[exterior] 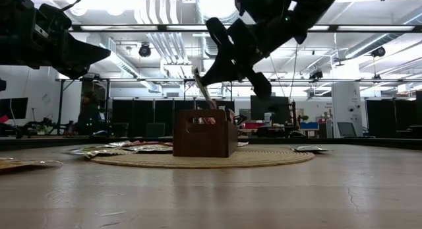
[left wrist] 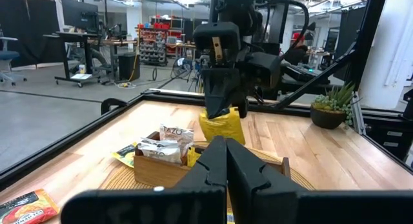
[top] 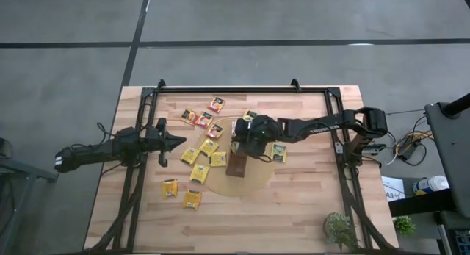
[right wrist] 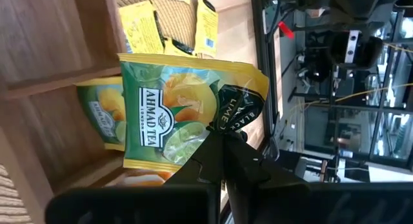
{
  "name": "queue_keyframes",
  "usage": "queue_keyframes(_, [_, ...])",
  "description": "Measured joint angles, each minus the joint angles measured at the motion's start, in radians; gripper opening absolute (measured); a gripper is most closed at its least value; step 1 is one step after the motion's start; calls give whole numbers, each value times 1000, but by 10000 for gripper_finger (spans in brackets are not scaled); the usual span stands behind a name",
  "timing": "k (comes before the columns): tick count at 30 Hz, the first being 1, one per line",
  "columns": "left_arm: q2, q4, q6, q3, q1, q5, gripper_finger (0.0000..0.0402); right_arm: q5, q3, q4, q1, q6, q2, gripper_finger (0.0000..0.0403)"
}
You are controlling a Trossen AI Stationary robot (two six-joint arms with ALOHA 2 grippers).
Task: Pick & Place Tea
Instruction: Put the yellow tea bag into the middle section of the wooden organizer
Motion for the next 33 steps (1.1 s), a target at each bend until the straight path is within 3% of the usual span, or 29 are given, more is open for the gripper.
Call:
queue_keyframes(19, [0, 0, 0, 0, 0, 0, 0, -134, -99, 150, -61, 4, 2, 8])
queue_keyframes(33, [0, 0, 0, 0, 0, 0, 0, -145, -98, 199, -78, 6, 67, 8])
